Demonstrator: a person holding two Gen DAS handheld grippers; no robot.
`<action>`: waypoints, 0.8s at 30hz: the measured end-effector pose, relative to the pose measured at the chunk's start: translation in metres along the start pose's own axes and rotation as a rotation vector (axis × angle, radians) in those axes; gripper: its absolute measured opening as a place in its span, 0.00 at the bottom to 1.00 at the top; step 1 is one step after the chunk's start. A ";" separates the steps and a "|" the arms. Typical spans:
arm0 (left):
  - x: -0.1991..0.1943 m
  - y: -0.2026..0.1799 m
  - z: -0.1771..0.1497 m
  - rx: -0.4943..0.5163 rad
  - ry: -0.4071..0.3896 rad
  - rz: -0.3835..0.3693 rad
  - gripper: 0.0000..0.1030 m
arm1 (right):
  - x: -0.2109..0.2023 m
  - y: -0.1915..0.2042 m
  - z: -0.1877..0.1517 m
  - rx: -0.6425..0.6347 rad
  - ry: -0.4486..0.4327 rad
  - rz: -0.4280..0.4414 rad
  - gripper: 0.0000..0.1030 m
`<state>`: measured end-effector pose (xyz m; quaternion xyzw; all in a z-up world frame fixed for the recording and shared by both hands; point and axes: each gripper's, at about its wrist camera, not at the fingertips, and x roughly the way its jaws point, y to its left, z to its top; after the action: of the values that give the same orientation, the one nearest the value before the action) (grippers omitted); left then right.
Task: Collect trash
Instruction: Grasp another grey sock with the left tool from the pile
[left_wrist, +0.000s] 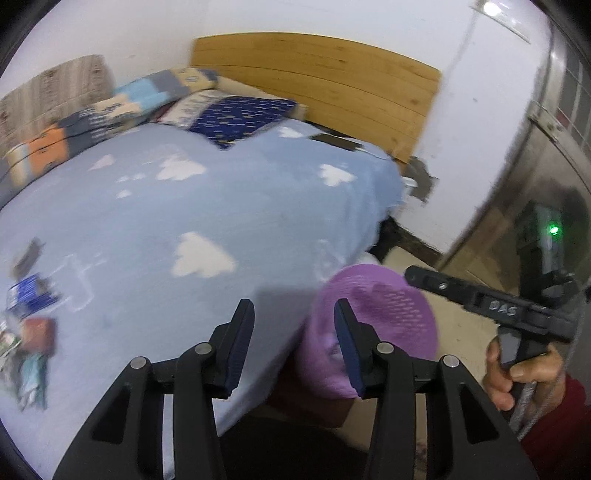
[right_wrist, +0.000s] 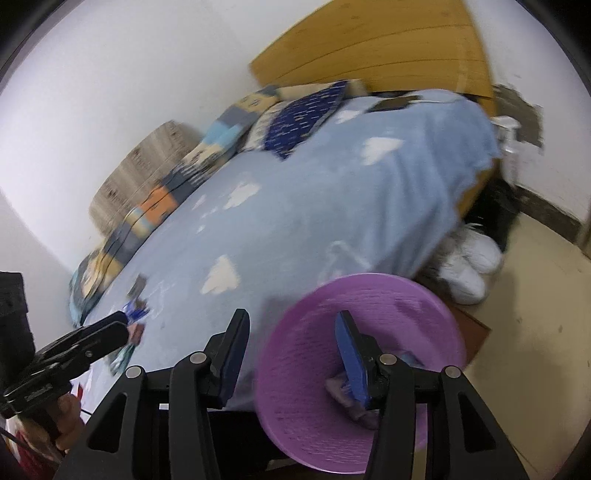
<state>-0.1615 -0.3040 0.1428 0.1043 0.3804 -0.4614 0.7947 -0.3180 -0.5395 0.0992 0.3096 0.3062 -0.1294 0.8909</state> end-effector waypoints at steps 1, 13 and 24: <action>-0.005 0.009 -0.003 -0.013 -0.006 0.015 0.42 | 0.004 0.013 0.001 -0.025 0.006 0.019 0.51; -0.080 0.161 -0.046 -0.213 -0.048 0.250 0.42 | 0.061 0.173 -0.001 -0.300 0.093 0.206 0.57; -0.087 0.322 -0.106 -0.560 0.064 0.425 0.42 | 0.143 0.295 -0.036 -0.415 0.293 0.338 0.58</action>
<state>0.0216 -0.0145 0.0705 -0.0261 0.4867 -0.1600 0.8584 -0.0993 -0.2942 0.1269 0.1830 0.3955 0.1322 0.8903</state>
